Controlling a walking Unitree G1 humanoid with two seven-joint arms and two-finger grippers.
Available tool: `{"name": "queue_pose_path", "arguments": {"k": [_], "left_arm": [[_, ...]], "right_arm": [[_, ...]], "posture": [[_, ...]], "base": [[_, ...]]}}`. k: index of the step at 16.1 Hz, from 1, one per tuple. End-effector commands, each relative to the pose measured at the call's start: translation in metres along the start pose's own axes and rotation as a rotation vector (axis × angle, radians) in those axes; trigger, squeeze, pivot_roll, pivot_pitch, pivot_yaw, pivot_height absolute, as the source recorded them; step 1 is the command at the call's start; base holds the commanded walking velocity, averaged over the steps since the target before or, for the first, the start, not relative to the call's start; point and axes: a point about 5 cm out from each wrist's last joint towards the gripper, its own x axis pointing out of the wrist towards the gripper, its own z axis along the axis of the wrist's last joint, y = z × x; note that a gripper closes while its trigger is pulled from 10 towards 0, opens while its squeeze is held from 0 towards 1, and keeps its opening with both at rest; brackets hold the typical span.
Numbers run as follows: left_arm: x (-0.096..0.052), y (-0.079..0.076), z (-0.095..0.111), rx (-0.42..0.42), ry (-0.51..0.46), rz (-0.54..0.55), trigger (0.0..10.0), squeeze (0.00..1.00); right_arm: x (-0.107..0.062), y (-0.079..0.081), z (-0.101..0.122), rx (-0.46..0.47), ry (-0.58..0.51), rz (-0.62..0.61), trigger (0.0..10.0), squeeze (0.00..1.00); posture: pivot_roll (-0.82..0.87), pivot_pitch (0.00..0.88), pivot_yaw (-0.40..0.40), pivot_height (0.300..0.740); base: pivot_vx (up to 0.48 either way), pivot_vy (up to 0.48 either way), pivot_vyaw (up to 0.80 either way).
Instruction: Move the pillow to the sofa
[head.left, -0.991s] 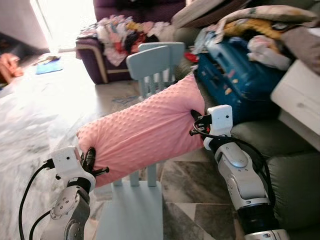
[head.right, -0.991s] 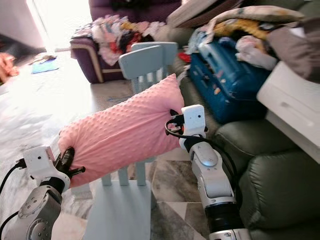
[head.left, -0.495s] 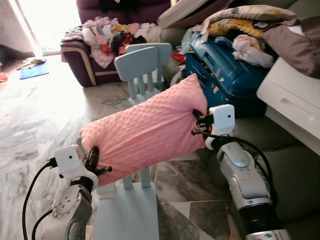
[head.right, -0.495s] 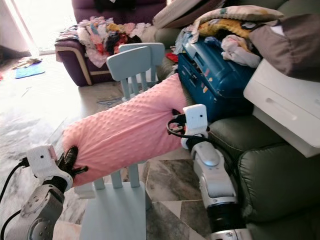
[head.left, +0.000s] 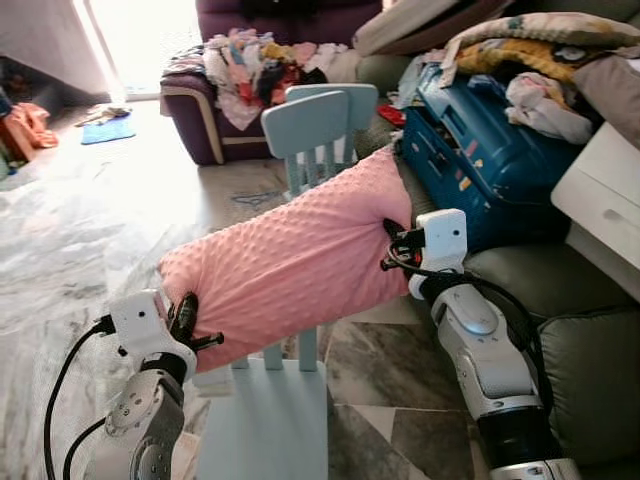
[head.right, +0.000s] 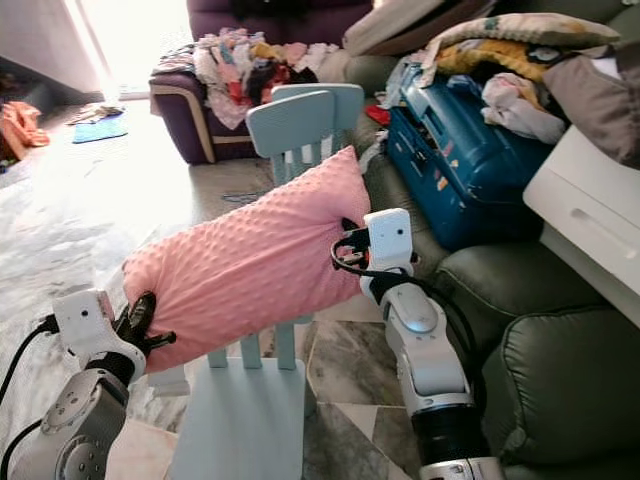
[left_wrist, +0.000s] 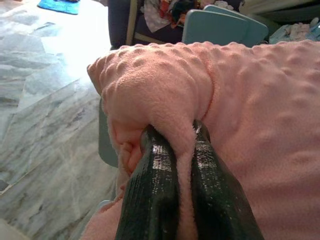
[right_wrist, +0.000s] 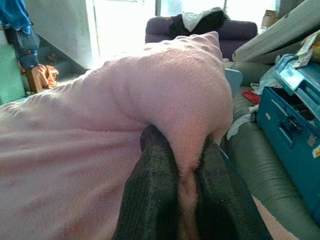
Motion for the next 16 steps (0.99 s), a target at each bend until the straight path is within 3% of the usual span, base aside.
{"name": "queue_pose_path", "arguments": {"k": [1,16], "left_arm": [[-0.0004,0.0010,0.0042,0.004,-0.012,0.000,10.0,0.00],[-0.0003,0.0010,0.0012,0.010,0.006,0.003,10.0,0.00]], "right_arm": [[0.0022,-0.0007,0.0133,-0.011,-0.054,-0.004,10.0,0.00],[0.0023,-0.0021,0.0114,-0.003,-0.044,-0.010,10.0,0.00]], "posture": [[-0.20,0.000,0.066,0.740],[-0.21,0.000,0.068,0.740]], "base": [[0.000,0.000,0.00],[-0.017,0.000,0.00]]}}
